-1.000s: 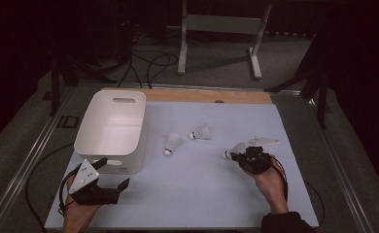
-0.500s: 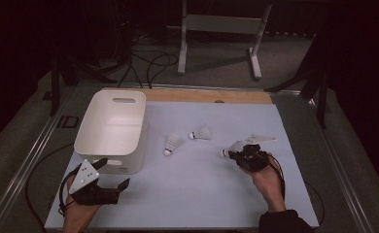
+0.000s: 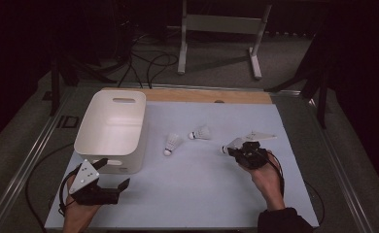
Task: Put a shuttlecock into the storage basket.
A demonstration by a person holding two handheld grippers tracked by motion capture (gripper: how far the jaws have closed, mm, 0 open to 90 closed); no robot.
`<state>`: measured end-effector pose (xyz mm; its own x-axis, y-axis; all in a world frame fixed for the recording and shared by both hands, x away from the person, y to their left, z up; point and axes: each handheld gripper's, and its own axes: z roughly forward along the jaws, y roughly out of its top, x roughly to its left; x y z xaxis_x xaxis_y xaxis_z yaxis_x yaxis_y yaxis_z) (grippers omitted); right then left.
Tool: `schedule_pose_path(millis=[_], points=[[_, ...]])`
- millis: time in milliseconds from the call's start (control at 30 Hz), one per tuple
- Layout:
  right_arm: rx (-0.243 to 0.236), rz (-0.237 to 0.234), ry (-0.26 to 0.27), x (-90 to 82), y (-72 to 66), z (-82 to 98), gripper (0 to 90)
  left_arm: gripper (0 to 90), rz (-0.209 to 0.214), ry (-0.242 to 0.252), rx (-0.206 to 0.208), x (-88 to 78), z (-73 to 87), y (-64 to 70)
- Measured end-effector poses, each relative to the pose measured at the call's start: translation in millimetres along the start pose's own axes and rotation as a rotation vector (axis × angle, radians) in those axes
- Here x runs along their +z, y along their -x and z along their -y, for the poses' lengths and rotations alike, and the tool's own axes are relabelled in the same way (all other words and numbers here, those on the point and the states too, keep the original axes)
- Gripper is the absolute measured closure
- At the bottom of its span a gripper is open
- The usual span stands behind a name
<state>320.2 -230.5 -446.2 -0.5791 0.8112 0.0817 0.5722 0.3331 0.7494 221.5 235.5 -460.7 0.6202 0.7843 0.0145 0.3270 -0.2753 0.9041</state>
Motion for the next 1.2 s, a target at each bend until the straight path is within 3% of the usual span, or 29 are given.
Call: schedule_pose_path(millis=[1200], points=[[-0.008,-0.052,0.031,2.0,-13.6,-30.1,88.8,1.5,-0.004,0.003,0.001,-1.1,-0.2,-0.2]])
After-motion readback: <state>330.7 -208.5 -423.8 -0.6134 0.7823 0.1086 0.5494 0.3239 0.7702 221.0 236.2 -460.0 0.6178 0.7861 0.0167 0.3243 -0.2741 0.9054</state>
